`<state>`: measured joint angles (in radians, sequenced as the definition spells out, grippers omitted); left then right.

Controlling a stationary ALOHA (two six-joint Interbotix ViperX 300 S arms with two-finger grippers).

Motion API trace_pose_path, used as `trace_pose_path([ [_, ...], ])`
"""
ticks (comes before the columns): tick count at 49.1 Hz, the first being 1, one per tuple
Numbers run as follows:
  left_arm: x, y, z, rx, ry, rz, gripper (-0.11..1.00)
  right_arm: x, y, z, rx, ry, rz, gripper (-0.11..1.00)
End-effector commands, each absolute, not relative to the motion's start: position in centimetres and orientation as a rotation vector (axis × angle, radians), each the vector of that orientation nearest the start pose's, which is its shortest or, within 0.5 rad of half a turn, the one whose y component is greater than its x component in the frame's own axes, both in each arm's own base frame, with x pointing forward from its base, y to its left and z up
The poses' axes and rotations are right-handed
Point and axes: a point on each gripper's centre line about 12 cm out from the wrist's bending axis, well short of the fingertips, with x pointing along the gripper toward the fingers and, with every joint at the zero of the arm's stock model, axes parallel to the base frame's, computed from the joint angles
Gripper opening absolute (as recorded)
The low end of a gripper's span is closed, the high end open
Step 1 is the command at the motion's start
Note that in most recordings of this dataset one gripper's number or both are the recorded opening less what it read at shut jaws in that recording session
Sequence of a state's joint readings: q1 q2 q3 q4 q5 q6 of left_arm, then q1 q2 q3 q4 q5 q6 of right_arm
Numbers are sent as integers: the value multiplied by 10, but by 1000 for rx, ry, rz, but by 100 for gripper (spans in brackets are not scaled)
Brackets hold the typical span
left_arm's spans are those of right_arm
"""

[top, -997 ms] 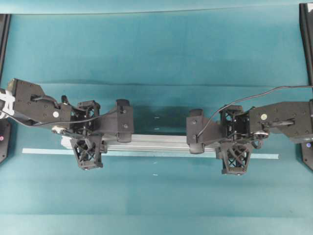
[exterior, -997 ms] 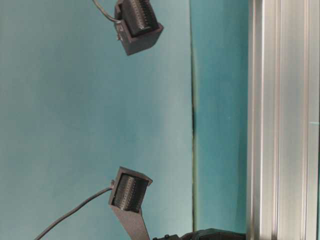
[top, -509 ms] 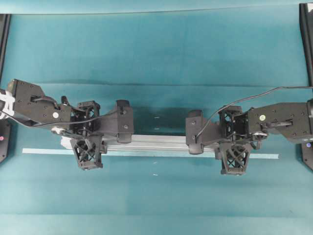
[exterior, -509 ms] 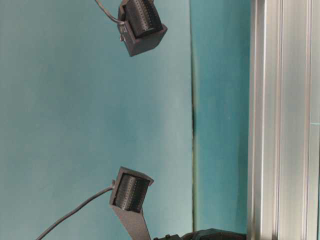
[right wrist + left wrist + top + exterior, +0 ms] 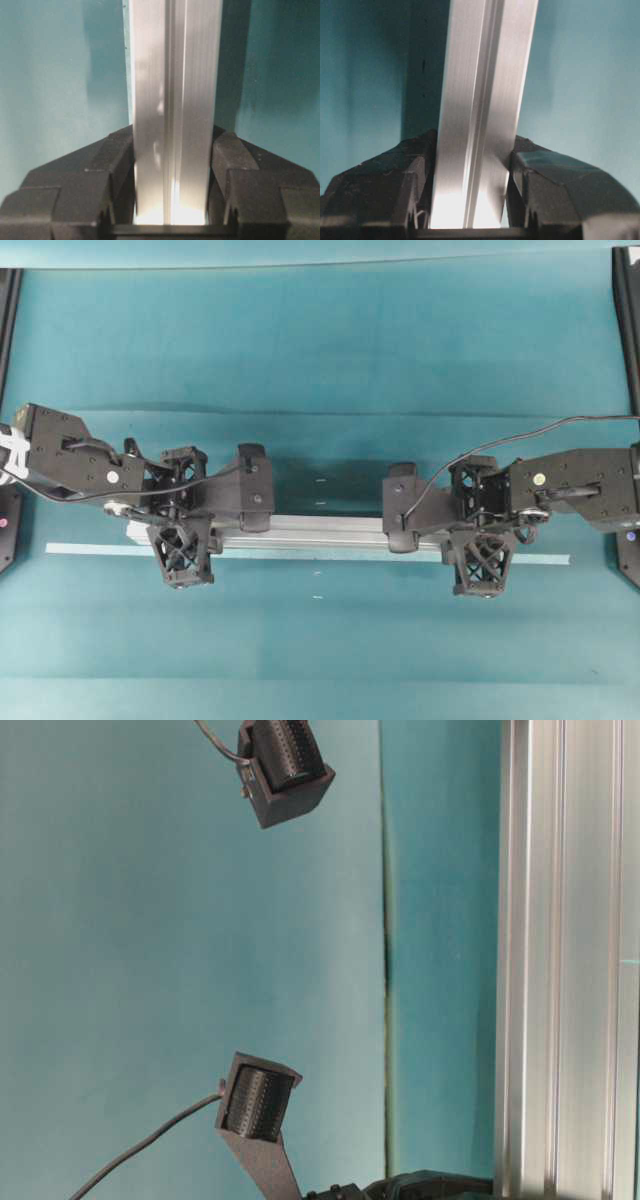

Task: Lift the metal rail with both hands.
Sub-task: 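Hold the rail steady on the table with both grippers, then open both grippers and lift them off the rail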

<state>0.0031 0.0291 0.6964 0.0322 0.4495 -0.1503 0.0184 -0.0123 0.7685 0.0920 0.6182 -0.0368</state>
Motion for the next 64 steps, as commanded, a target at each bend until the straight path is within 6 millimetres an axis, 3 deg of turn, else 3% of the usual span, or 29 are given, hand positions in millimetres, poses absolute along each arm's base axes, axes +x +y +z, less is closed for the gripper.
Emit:
trace_pose_path([
  [1, 348, 6, 123, -173, 1114, 130, 31, 297, 11, 103, 59, 1380, 32, 37],
  [5, 348, 6, 123, -173, 1114, 128, 33, 298, 11, 103, 59, 1380, 33, 47],
  [13, 346, 6, 123, -167, 1114, 125, 79, 298, 11, 103, 60, 1377, 32, 86],
  [18, 347, 6, 123, -165, 1108, 123, 97, 298, 12, 103, 60, 1380, 32, 98],
  [42, 346, 2, 125, -158, 1105, 112, 93, 301, 11, 112, 68, 1334, 26, 97],
  [64, 322, 2, 190, -166, 955, 101, 93, 295, -11, 198, 179, 983, -76, 97],
])
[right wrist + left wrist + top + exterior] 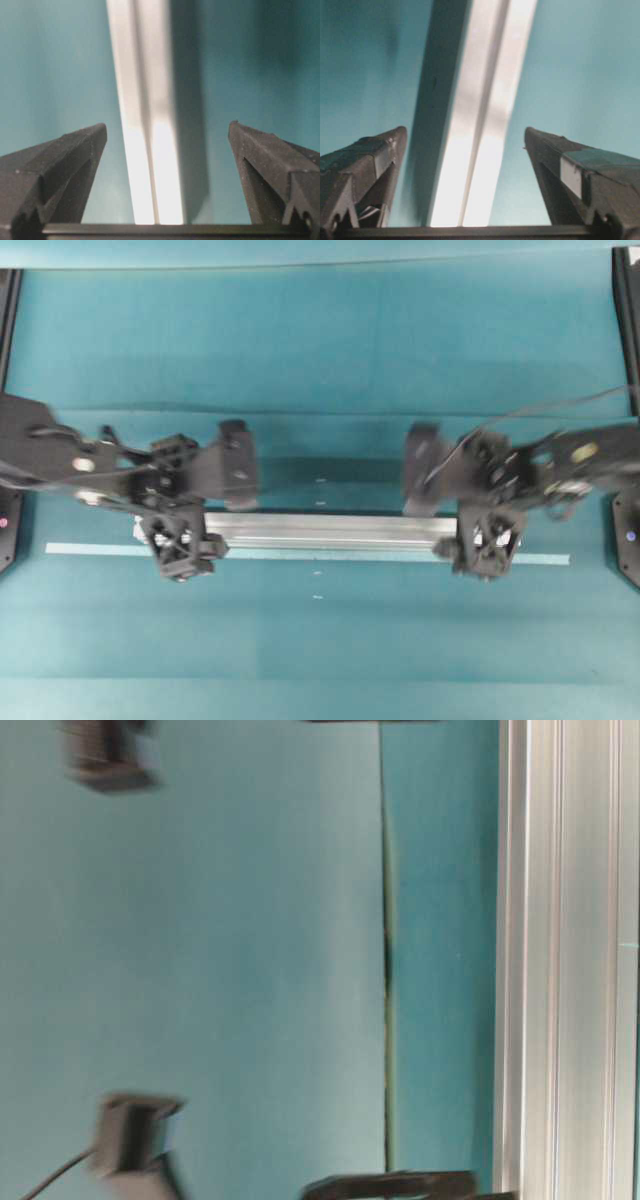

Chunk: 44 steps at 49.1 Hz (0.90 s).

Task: Lift the metal rail with both hands.

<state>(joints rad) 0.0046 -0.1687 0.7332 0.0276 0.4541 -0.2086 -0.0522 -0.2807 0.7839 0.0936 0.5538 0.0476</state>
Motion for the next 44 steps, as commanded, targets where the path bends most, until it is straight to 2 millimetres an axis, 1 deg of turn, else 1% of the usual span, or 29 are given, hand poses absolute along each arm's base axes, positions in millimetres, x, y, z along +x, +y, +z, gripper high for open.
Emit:
trace_pose_path([
  [1, 320, 2, 193, -166, 947, 101, 93, 293, -12, 203, 183, 958, -80, 97],
  [6, 312, 2, 206, -167, 902, 97, 93, 287, -15, 217, 191, 885, -90, 97],
  [11, 304, 3, 220, -171, 850, 95, 93, 280, -17, 226, 192, 831, -97, 97],
  [20, 292, 8, 243, -186, 764, 107, 93, 266, -20, 233, 196, 769, -109, 97],
  [27, 282, 12, 262, -192, 678, 111, 93, 262, -22, 239, 197, 728, -114, 97],
  [39, 260, 14, 283, -196, 548, 109, 93, 256, -22, 256, 194, 654, -113, 97],
  [44, 250, 15, 291, -197, 496, 110, 93, 251, -22, 266, 192, 606, -111, 97],
])
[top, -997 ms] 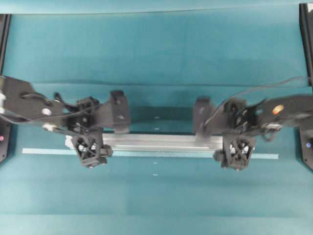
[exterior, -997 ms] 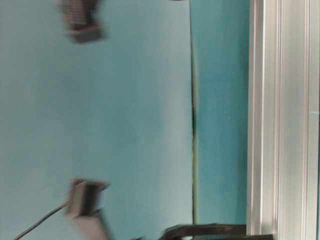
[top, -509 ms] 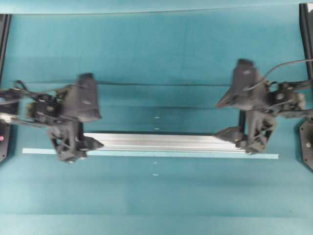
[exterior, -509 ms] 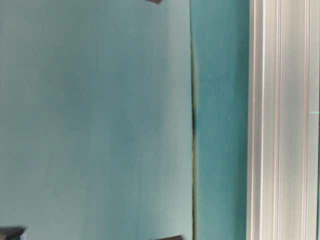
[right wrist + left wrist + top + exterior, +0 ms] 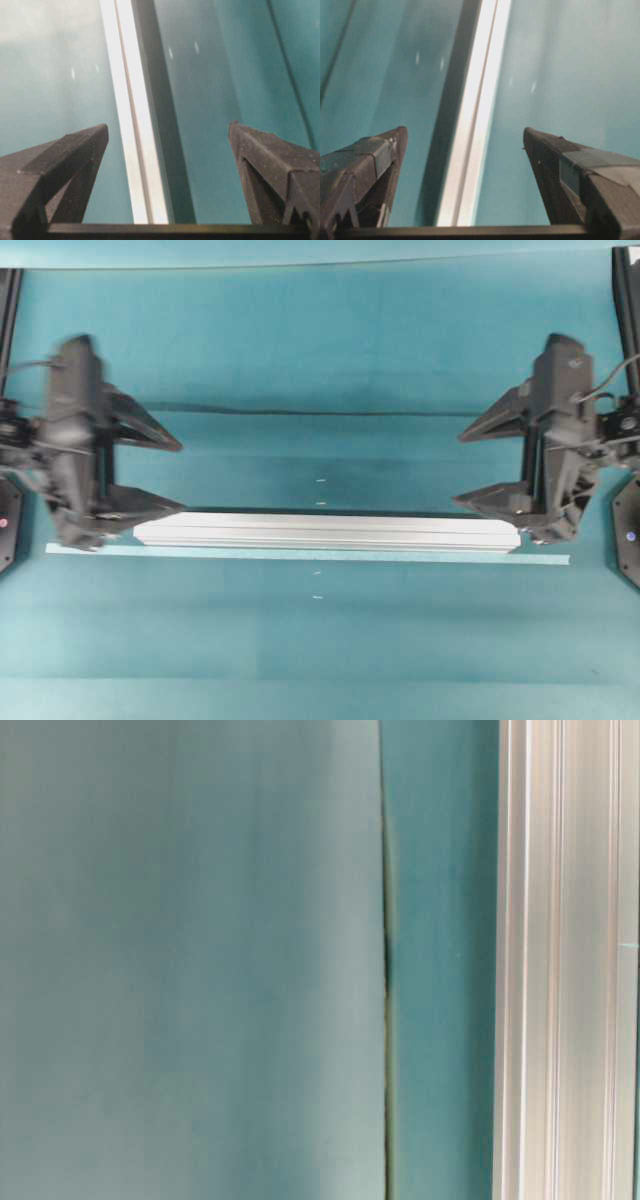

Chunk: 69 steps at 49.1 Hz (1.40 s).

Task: Lift the metal rail with both hands.

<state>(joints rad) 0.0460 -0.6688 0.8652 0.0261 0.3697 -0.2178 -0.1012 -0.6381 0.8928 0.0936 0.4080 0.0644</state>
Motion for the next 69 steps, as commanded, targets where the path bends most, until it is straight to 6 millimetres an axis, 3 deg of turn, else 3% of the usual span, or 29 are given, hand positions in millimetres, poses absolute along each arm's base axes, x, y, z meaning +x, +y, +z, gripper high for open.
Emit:
trace_pose_path([
  [1, 248, 15, 293, -198, 485, 110, 93, 251, -22, 268, 191, 594, -110, 97],
  [28, 200, 19, 336, -198, 258, 121, 93, 204, -31, 335, 173, 246, -158, 97],
  [53, 199, 19, 350, -190, 150, 113, 93, 196, -32, 334, 177, 234, -169, 97],
  [69, 202, 20, 348, -190, 153, 114, 93, 196, -32, 333, 178, 236, -168, 97],
])
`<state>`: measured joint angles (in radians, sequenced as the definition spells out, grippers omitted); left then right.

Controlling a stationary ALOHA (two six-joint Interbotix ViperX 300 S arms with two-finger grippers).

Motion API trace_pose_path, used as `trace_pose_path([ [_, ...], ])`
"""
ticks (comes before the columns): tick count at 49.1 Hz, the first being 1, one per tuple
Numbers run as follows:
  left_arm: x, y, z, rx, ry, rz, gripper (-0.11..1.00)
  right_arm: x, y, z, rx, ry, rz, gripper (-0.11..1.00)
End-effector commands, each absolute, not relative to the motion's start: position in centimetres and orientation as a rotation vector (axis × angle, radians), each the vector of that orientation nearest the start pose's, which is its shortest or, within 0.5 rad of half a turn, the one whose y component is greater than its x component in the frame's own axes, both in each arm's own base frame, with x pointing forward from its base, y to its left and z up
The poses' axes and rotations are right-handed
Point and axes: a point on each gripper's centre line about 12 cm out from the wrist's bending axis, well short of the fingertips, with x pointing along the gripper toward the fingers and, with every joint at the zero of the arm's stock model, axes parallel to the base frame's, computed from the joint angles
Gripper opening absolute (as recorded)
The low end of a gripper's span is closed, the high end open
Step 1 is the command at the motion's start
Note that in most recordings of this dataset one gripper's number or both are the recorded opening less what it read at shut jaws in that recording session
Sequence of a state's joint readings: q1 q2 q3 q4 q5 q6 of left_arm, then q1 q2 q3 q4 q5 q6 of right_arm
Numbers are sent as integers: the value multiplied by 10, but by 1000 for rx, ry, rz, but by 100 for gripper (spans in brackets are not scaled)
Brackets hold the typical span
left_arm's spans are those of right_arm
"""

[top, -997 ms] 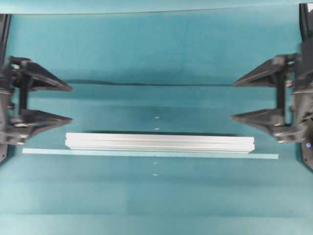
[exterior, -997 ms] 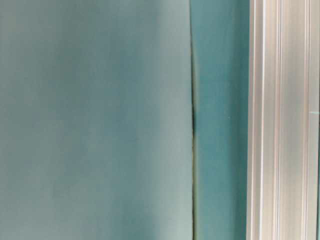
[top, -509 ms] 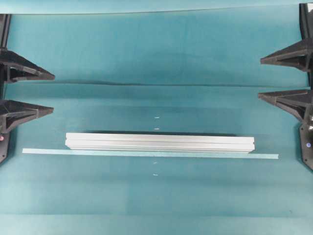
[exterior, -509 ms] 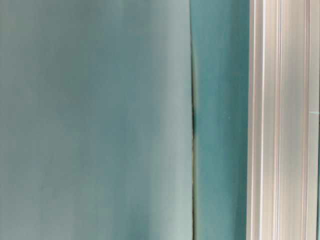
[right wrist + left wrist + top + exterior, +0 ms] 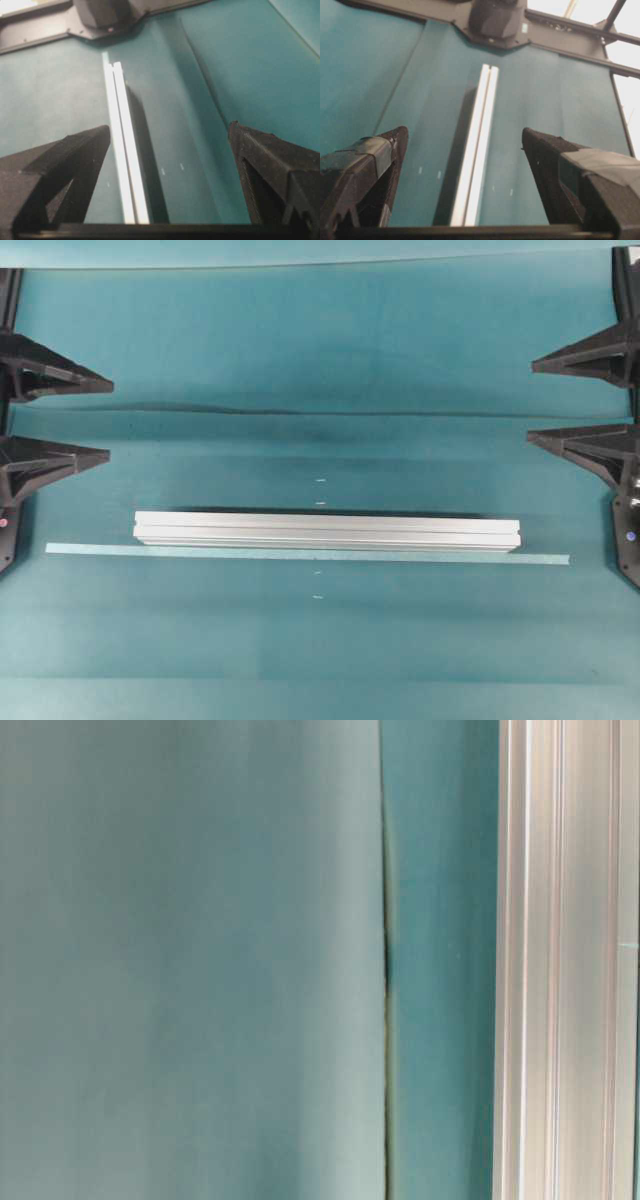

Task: Lift the metal rail with both hands.

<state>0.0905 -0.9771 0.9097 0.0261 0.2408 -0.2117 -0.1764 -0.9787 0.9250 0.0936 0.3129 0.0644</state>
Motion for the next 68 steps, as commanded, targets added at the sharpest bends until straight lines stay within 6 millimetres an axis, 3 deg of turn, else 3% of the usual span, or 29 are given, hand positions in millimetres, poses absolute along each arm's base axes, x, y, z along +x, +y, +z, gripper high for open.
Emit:
trace_pose_path([
  [1, 202, 20, 347, -190, 153, 114, 93, 196, -32, 332, 177, 237, -169, 97],
  [68, 202, 21, 335, -198, 184, 122, 93, 190, -30, 316, 235, 308, -173, 97],
])
